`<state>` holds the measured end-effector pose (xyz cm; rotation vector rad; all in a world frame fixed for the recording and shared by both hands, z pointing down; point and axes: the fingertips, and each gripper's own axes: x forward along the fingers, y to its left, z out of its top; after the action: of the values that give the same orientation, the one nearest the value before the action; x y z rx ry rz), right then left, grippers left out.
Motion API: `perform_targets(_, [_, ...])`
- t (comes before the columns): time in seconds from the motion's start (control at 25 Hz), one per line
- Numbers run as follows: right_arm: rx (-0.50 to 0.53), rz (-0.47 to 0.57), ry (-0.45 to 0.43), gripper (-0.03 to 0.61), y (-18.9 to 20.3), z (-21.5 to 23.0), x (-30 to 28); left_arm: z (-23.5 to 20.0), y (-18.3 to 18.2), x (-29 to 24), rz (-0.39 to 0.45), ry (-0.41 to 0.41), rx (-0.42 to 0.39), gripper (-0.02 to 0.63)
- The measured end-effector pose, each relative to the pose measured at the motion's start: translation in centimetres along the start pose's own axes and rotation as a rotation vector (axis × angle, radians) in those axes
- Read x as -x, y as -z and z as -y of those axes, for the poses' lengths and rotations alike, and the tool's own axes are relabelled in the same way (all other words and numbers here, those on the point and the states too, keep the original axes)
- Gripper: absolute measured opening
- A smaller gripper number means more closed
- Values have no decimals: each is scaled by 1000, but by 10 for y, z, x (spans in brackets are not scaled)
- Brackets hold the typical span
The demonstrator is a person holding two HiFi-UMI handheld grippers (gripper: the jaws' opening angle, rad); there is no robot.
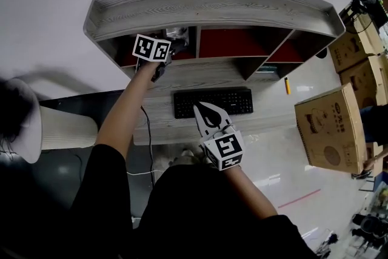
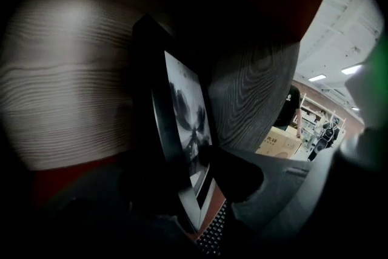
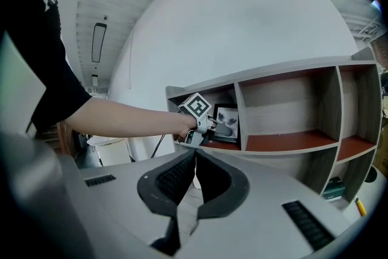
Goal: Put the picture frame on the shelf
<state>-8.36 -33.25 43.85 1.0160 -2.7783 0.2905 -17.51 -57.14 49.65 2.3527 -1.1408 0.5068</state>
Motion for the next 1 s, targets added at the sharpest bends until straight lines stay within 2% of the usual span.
perform_targets(0.12, [1,-4,-2,13,2,0,0,-10,-1,-2,-8,-36,-8,213])
perform_targets(0.36, [-12,-9,13,12,5,5,3,-22,-5,-4,-14,-107,-50,266])
perform_targets(0.6, [-10,-15,20,12,6,6,5,-32,-10,-6,-9,-137,-85,327])
perform_targets(0.72, [-11,-21,21,13,9,5,5,-34,-12,-8,-8,-142,-116,336])
perform_targets(1.0, [-14,-20,12,13,8,-1,2,-36,-14,-9,8,-141,-119,341])
